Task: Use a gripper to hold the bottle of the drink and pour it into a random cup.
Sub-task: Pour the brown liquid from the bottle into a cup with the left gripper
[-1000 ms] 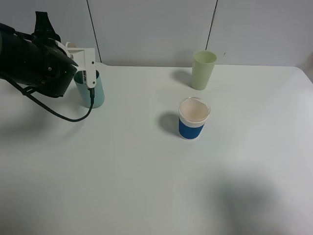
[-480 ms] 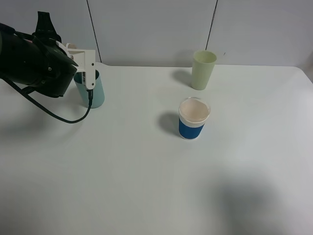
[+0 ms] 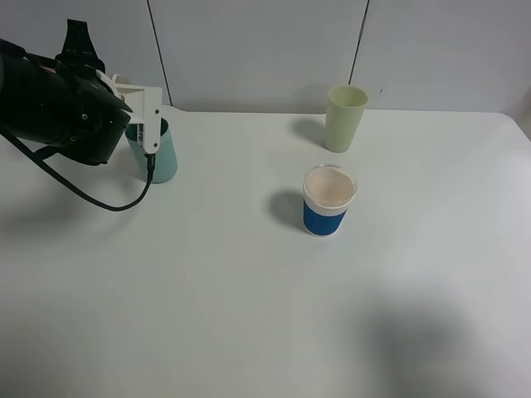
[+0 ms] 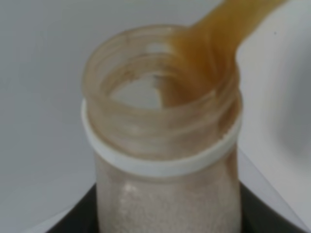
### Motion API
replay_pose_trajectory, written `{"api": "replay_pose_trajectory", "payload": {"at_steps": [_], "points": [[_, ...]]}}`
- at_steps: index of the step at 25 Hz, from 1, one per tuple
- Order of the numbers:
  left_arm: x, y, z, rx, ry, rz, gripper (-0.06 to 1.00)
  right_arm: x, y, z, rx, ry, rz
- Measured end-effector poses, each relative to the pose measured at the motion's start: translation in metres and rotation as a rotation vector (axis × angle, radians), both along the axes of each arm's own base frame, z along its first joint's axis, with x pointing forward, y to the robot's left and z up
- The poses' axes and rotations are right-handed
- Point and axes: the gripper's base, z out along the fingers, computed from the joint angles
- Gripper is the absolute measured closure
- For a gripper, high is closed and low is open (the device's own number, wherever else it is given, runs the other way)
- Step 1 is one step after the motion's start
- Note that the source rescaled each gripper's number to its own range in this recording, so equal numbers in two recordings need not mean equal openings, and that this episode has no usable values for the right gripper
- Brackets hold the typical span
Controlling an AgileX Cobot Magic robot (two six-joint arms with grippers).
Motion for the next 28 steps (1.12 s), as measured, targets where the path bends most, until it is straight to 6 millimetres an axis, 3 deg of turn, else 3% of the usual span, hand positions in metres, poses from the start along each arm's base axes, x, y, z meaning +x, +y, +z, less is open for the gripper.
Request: {"api": "replay_pose_trajectory", "payload": {"at_steps": [28], "points": [[-0.0003, 0.0026, 0.0029, 0.058, -0.006, 0.011, 0.94, 0.0, 0.0, 0.0, 0.0, 0.0, 0.0]]}}
